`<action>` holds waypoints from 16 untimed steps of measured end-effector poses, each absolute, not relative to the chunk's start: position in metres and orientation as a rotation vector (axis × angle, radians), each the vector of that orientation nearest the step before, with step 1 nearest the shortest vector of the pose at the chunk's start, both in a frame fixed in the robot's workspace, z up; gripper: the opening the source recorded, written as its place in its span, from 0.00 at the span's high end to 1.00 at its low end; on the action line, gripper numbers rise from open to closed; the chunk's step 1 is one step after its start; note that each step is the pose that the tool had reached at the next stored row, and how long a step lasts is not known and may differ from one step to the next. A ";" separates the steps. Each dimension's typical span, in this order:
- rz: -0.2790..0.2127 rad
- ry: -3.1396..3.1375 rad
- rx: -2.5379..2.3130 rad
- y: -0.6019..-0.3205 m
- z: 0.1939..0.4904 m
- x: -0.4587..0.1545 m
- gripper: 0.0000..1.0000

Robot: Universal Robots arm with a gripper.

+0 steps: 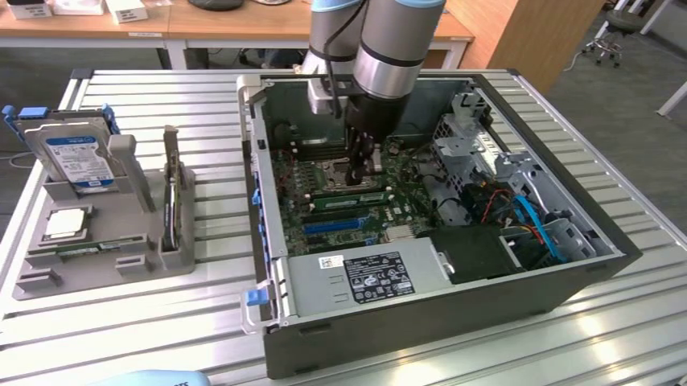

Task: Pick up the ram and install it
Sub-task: 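Press down the ram until it locks into place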

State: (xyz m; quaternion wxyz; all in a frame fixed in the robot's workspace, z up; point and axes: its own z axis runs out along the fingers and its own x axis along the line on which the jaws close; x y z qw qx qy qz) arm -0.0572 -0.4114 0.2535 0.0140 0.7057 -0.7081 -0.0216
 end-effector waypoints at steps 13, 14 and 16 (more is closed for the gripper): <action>-0.067 -2.205 2.197 -0.411 0.253 -0.043 0.90; -0.067 -2.205 2.197 -0.411 0.253 -0.043 0.90; -0.067 -2.205 2.198 -0.411 0.253 -0.042 0.90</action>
